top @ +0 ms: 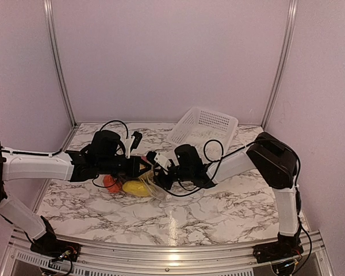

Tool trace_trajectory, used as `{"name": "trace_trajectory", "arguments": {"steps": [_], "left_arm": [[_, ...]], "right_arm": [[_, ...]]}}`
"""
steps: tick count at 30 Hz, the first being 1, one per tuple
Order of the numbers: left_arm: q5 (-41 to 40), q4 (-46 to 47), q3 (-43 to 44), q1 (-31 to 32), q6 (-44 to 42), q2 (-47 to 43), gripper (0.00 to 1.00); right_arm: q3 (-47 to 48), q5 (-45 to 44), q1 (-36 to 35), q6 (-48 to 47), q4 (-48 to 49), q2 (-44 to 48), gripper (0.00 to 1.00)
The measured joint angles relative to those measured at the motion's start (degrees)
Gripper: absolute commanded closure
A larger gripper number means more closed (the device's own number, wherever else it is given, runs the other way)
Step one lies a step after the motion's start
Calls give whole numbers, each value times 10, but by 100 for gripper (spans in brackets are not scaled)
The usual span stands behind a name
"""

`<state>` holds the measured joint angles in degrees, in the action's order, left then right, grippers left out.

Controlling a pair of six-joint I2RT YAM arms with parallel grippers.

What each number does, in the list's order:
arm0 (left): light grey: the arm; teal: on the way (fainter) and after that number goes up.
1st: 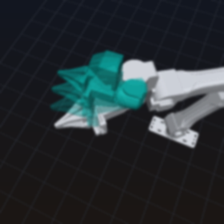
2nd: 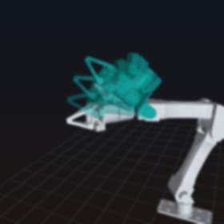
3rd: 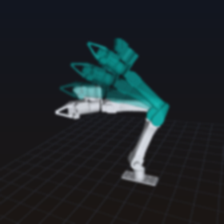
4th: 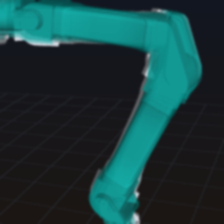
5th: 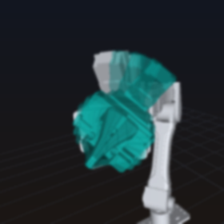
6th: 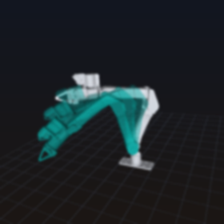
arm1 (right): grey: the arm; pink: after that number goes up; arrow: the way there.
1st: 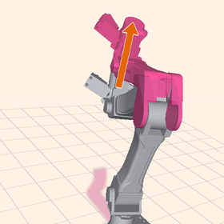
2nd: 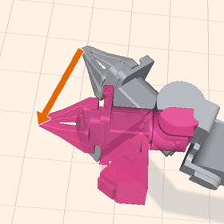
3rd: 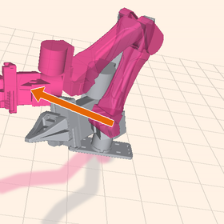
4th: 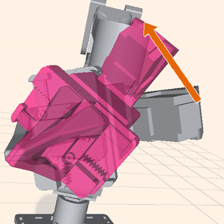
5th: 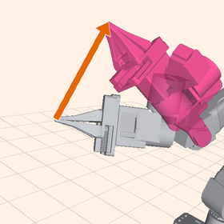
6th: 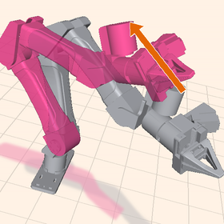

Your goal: Open the zip-top bag and remove the fake food

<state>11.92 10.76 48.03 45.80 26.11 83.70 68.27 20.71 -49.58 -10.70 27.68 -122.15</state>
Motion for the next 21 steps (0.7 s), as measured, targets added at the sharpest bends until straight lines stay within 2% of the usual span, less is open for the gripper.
{"name": "trace_trajectory", "arguments": {"steps": [2,4,6,8,10,12,21], "left_arm": [[0,0,-1,0,0,0,100],[0,0,-1,0,0,0,100],[0,1,-1,0,0,2,100],[0,2,-1,0,0,6,100],[0,6,-1,0,0,11,100],[0,9,-1,0,0,13,100],[-5,22,-1,0,2,17,100]], "right_arm": [[5,1,4,1,9,-10,34],[5,3,7,2,16,-17,39],[6,7,9,0,21,-23,51],[6,9,10,-7,21,-27,69],[6,13,9,-13,17,-27,77],[2,14,7,-16,12,-21,81],[-43,30,6,-4,-58,79,85]]}}
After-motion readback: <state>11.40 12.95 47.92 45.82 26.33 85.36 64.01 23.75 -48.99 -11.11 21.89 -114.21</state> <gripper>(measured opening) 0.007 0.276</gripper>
